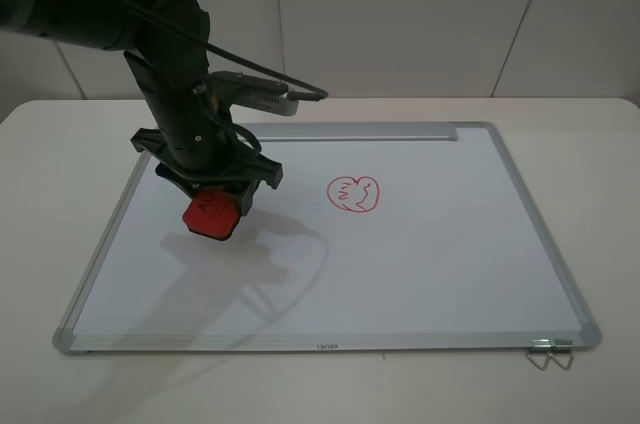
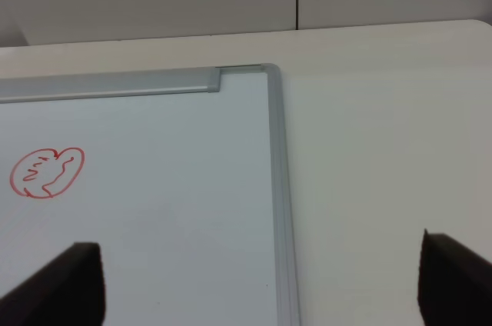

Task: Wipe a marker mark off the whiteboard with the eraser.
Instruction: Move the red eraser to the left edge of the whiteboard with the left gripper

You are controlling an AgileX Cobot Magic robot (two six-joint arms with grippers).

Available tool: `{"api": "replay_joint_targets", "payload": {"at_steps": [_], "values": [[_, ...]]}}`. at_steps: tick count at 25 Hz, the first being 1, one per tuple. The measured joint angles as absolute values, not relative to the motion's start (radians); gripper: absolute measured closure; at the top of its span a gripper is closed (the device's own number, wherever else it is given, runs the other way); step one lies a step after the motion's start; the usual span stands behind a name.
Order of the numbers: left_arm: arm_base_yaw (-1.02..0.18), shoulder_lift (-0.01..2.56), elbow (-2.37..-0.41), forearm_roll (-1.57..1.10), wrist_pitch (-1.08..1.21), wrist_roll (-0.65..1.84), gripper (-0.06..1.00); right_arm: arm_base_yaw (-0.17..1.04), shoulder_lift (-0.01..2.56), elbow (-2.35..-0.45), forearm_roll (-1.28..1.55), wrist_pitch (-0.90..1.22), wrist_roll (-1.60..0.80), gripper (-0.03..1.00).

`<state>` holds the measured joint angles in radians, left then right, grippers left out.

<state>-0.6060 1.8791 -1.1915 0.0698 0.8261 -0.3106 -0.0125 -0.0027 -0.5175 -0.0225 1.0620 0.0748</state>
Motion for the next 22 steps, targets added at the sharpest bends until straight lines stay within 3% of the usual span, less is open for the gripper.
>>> {"api": "replay_joint_targets", "payload": {"at_steps": [11, 22], "values": [[-0.507, 1.797, -0.866, 0.085, 0.658, -0.438, 0.37, -0.012, -0.003, -0.517, -0.022, 1.062, 0.075, 0.24], [-0.464, 1.797, -0.816, 0.079, 0.612, -0.490, 0.37, -0.012, -0.003, -0.517, -0.022, 1.062, 0.075, 0.24]]}}
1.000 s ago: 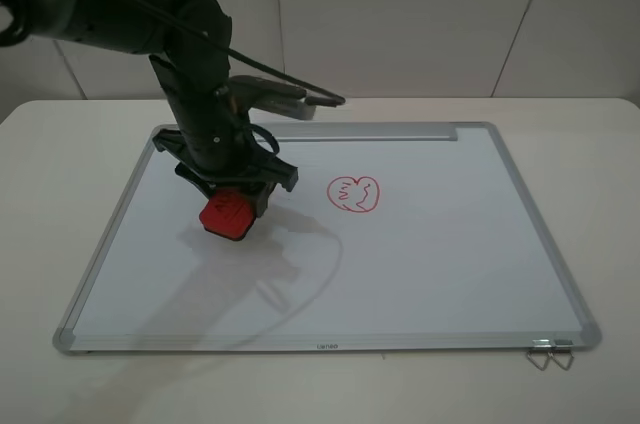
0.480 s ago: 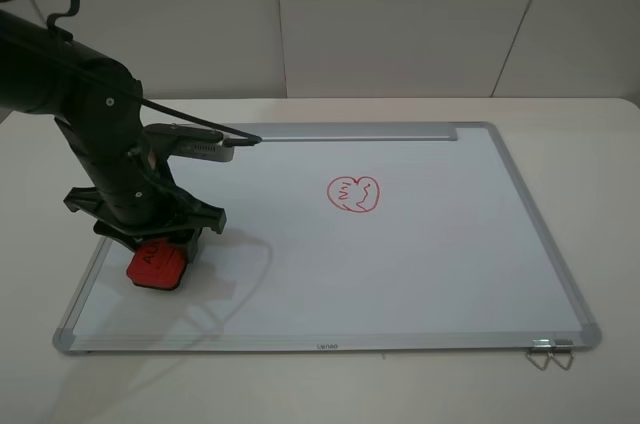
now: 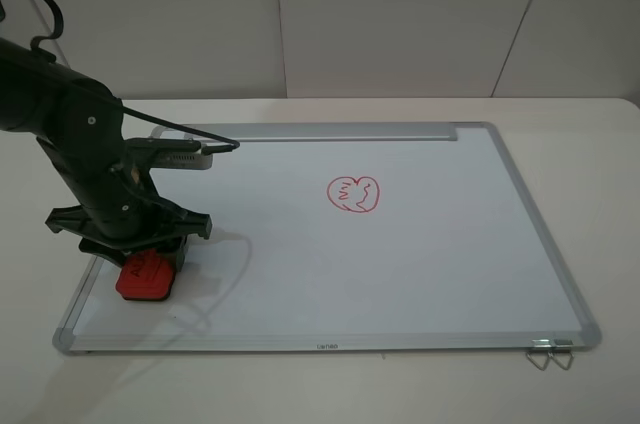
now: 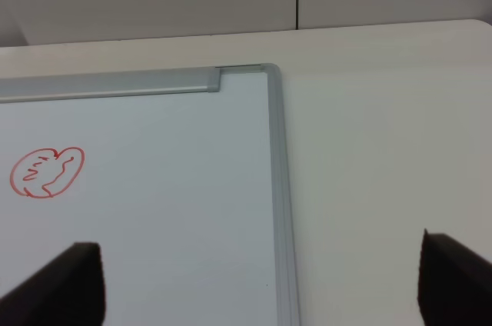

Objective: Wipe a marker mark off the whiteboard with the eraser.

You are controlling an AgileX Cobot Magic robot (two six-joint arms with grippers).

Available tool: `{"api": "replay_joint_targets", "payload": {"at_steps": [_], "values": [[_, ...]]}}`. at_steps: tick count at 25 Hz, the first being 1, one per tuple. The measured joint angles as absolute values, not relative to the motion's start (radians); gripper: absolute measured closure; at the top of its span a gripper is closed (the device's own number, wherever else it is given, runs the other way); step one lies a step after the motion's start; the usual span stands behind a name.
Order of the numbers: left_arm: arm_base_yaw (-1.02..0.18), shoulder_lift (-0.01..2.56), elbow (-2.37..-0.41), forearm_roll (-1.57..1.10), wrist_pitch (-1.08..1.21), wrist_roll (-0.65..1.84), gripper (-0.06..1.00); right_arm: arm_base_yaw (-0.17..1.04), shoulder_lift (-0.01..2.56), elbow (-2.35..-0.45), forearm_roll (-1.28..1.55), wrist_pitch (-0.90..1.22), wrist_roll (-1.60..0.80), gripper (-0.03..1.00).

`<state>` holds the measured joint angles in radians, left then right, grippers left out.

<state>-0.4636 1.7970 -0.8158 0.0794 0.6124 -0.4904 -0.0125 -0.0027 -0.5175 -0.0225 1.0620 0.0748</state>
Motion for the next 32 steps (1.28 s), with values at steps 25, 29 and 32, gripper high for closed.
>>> {"api": "replay_joint_targets", "payload": {"at_steps": [25, 29, 32], "values": [[-0.444, 1.449, -0.815, 0.205, 0.571, -0.461, 0.20, -0.012, -0.003, -0.517, -0.022, 1.062, 0.075, 0.24], [-0.440, 1.233, -0.815, 0.276, 0.678, -0.460, 0.18, -0.012, -0.003, -0.517, -0.022, 1.062, 0.075, 0.24], [-0.440, 1.057, -0.814, 0.308, 0.786, -0.458, 0.17, -0.012, -0.003, -0.517, -0.022, 1.062, 0.075, 0.24]]}}
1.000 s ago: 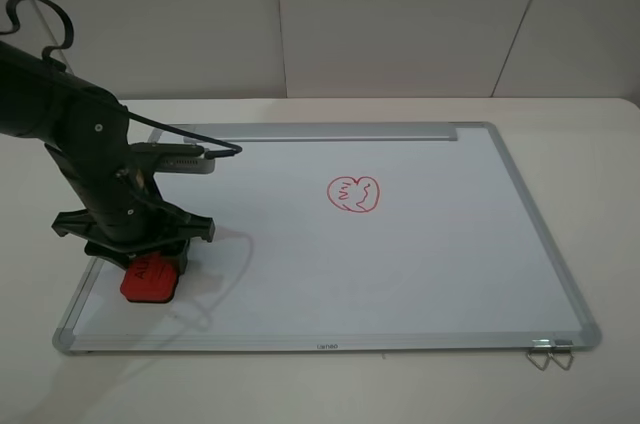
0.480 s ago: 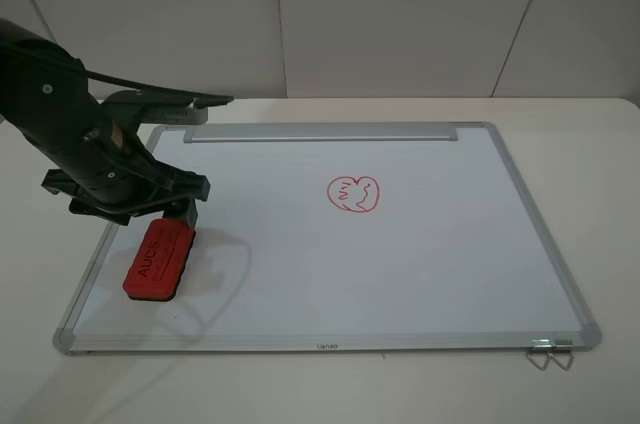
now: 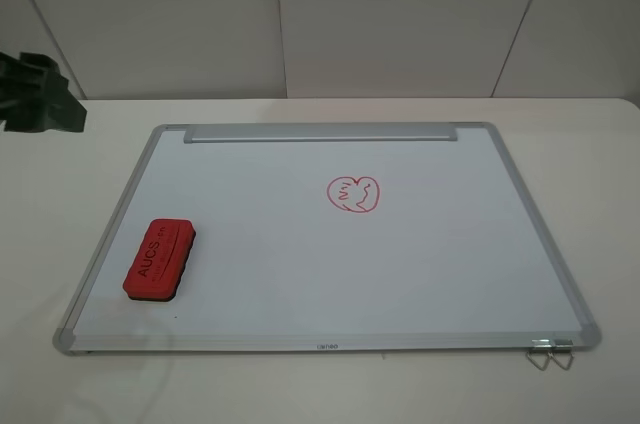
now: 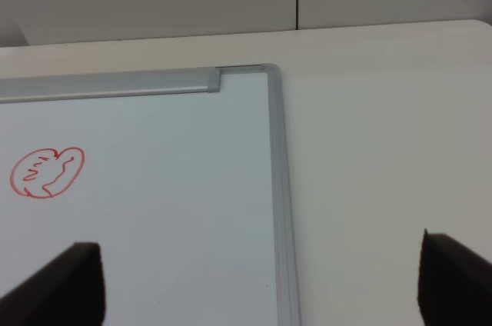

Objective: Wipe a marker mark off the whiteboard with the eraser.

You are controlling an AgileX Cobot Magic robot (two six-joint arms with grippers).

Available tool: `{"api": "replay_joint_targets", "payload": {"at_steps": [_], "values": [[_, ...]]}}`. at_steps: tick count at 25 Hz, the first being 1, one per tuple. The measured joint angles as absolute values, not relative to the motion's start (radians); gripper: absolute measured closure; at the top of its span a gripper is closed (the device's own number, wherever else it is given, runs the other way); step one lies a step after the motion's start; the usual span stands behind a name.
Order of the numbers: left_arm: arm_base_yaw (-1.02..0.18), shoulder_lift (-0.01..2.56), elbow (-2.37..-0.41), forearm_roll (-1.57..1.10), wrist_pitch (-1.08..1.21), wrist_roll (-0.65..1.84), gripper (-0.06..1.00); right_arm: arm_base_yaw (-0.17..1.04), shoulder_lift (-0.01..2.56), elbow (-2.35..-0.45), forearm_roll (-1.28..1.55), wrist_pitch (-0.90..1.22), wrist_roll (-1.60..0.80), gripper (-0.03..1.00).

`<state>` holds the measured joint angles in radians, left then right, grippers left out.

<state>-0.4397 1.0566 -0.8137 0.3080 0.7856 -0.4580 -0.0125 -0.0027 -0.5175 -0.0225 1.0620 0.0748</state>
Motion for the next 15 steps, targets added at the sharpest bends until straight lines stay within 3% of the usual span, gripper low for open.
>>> {"api": "replay_joint_targets", "payload": {"at_steps": [10, 15], "values": [[-0.440, 0.545, -0.814, 0.234, 1.163, -0.224, 0.17, -0.012, -0.003, -0.517, -0.022, 1.062, 0.075, 0.24], [-0.440, 0.341, -0.814, 0.113, 1.213, -0.077, 0.17, -0.012, -0.003, -0.517, -0.022, 1.062, 0.075, 0.24]]}}
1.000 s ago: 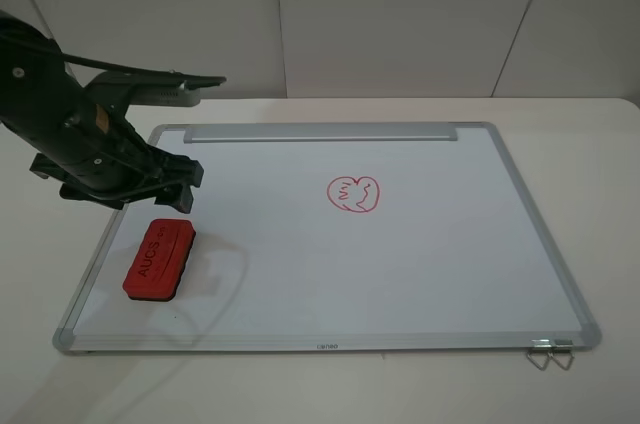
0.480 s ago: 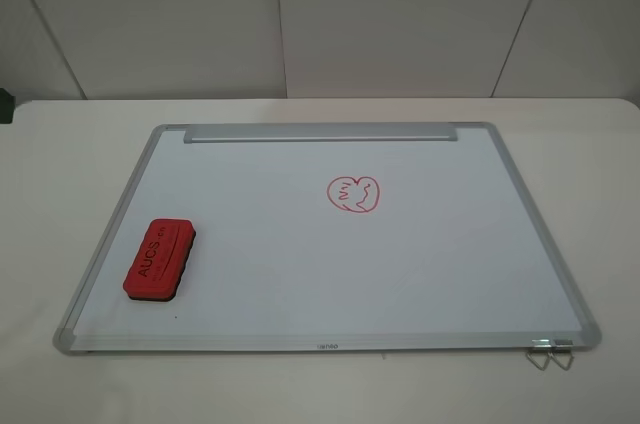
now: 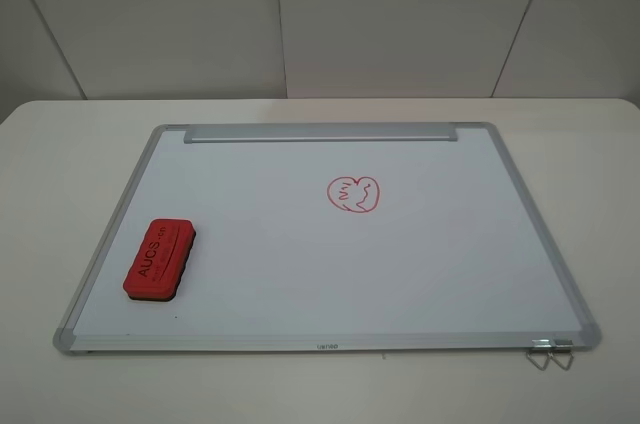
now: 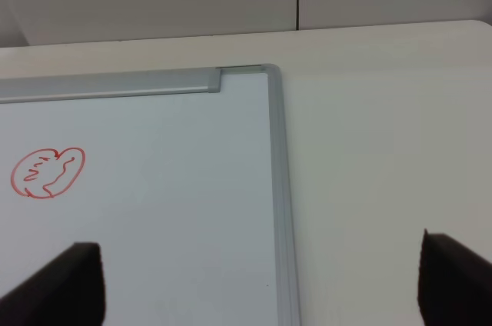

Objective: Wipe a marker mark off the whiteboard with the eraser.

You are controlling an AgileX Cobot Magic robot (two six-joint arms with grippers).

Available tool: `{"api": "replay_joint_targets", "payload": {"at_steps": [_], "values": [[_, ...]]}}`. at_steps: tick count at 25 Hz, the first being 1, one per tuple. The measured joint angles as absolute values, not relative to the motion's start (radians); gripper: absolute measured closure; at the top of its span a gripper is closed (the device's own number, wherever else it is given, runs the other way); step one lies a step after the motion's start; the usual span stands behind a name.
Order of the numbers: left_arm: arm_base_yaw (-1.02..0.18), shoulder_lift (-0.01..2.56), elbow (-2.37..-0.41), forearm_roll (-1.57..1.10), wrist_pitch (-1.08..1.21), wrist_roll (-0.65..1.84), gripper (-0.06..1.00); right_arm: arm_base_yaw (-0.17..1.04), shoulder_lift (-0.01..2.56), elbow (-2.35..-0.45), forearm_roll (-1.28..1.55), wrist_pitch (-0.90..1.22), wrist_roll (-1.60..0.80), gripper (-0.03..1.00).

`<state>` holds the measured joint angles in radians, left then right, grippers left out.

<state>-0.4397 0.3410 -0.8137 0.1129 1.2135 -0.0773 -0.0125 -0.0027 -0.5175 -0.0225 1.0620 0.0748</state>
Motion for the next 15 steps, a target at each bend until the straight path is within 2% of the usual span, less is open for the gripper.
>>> {"api": "replay_joint_targets", "payload": {"at_steps": [9, 15], "values": [[-0.440, 0.248, -0.802, 0.019, 1.222, 0.011, 0.17, -0.012, -0.003, -0.517, -0.022, 1.062, 0.075, 0.24], [-0.440, 0.245, -0.632, -0.024, 1.201, 0.070, 0.17, -0.012, -0.003, -0.517, -0.022, 1.062, 0.075, 0.24]]}}
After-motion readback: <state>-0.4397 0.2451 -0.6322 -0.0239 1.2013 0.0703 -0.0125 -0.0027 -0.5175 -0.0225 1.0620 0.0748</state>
